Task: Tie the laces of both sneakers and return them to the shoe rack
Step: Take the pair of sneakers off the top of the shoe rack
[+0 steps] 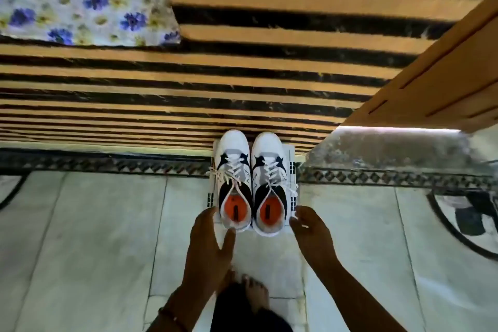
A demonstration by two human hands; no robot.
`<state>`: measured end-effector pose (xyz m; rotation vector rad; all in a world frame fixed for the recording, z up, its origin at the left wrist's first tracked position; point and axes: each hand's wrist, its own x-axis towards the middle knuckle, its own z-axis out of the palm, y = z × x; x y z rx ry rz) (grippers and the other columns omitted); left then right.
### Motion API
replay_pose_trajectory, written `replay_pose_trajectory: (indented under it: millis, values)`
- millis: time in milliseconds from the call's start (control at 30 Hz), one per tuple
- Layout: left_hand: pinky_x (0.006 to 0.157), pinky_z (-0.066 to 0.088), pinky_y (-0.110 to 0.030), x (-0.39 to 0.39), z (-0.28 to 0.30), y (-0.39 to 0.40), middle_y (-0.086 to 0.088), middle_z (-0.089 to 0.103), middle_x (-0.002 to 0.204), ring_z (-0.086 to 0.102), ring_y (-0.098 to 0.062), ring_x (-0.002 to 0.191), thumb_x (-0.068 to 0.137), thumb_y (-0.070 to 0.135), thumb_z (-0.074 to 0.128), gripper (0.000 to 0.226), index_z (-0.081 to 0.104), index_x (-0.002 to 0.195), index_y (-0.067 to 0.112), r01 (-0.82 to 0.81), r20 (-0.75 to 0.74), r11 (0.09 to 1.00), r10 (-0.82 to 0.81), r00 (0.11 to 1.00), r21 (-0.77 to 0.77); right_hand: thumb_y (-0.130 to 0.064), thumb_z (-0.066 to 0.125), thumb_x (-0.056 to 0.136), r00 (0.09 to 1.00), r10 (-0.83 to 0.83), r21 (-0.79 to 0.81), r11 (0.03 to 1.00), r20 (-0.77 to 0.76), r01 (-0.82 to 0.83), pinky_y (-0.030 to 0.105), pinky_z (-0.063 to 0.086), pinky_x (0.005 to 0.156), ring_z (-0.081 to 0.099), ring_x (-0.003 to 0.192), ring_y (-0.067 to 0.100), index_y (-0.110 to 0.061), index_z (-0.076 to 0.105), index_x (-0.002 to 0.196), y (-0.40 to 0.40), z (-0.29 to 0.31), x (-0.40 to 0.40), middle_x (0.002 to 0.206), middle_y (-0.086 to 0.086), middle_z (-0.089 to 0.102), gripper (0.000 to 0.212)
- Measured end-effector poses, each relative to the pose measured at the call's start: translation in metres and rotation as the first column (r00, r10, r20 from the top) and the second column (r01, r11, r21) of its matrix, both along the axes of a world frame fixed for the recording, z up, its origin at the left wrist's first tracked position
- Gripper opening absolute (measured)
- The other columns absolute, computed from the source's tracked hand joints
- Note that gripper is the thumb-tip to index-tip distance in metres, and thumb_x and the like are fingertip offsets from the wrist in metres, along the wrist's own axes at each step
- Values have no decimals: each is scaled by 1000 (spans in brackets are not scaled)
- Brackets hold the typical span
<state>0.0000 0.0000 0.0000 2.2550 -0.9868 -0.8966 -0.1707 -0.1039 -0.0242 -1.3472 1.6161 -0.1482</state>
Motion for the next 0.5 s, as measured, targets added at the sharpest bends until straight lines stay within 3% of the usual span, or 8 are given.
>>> replay_pose_trajectory:
  millis: [133,200,300,400,500]
  values:
    - [109,26,-28,11,-44,-29,-12,38,145,34,-25,135,86,18,57,58,31,138,7,-166,-185,980,184,965,106,-22,60,85,997,-77,128,989,7,76,28,36,98,49,124,26,-12,47,130,-13,-46,13,135,6,54,48]
    - [114,28,-38,15,-69,-41,-15,39,144,34,-29,135,86,14,55,57,32,138,9,-197,-252,967,233,939,159,-19,60,85,995,-96,151,984,-2,95,36,39,103,49,125,27,-12,48,130,-19,-64,19,133,6,55,47]
    - [107,39,-50,20,-97,-53,-12,49,137,42,-29,129,76,16,58,64,36,135,17,-170,-262,974,205,943,150,-11,58,82,981,-190,196,964,31,180,36,45,93,55,115,27,-15,52,125,-26,-83,27,123,7,60,43]
    - [105,41,-52,19,-109,-57,-10,47,139,42,-30,129,76,7,64,71,31,138,20,-195,-299,964,243,923,181,-13,56,79,960,-276,267,929,42,256,45,47,97,56,113,28,-19,50,127,-24,-97,34,127,10,59,49]
    - [101,43,-55,17,-115,-58,-10,46,139,45,-35,126,78,1,56,73,27,139,28,-247,-305,942,310,900,228,2,45,83,925,-369,284,900,93,331,41,49,92,58,107,26,-23,50,128,-20,-101,42,122,8,63,52]
